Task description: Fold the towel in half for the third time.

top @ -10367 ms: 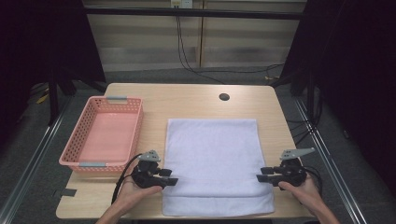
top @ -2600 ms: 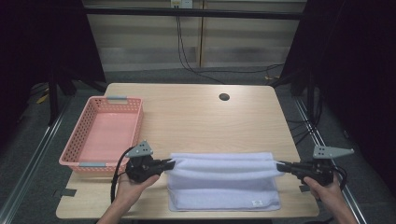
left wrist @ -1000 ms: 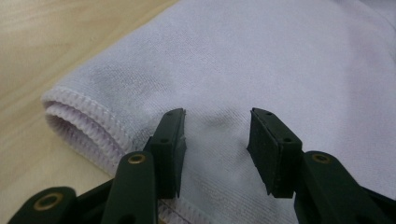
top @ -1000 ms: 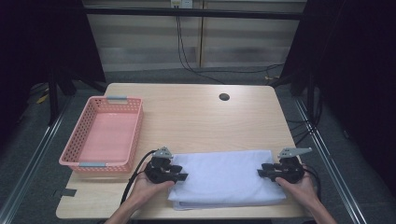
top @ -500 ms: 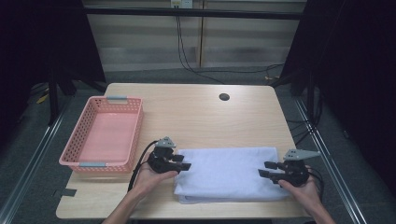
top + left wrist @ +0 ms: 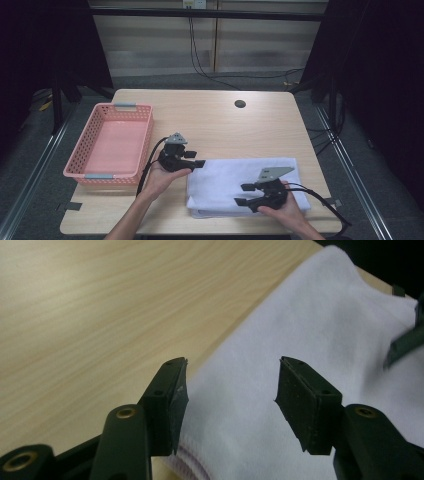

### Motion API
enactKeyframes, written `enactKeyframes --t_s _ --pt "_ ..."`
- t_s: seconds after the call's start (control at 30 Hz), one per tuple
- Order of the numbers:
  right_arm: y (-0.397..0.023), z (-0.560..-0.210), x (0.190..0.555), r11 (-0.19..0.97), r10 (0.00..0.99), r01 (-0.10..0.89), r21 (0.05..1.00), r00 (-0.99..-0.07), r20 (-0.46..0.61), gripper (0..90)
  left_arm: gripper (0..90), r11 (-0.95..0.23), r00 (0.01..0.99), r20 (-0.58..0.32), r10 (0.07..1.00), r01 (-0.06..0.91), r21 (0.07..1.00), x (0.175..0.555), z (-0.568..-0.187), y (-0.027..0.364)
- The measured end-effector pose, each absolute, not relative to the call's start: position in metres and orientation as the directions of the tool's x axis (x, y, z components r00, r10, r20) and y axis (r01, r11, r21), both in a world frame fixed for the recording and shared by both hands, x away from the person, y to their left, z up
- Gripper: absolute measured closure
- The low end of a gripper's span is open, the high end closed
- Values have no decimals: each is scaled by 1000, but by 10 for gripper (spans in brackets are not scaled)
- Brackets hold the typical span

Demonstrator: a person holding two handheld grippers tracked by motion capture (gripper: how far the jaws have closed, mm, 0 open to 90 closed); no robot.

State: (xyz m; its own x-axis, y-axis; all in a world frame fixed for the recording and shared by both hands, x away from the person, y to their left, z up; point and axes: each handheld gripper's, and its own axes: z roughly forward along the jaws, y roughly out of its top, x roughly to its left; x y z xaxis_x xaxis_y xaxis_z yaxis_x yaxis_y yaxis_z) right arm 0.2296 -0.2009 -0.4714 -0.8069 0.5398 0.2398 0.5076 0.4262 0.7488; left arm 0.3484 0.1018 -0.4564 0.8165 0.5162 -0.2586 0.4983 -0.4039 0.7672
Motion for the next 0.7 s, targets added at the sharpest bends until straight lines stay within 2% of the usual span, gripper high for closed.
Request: enactKeyframes --t_s 0.27,0.43,0.6,0.7 --pt "-127 -470 227 492 391 442 750 -882 263 380 458 -406 798 -282 532 533 742 359 -461 103" --pt "-96 -476 235 507 348 433 745 -894 283 372 452 -393 784 -292 547 549 737 361 -465 110" --pt "-84 -496 240 554 355 432 711 -896 267 383 449 -387 780 -301 548 556 735 360 -466 113" --pt "-87 -500 237 543 356 423 726 -899 257 388 448 -377 770 -306 559 565 733 362 -466 116"
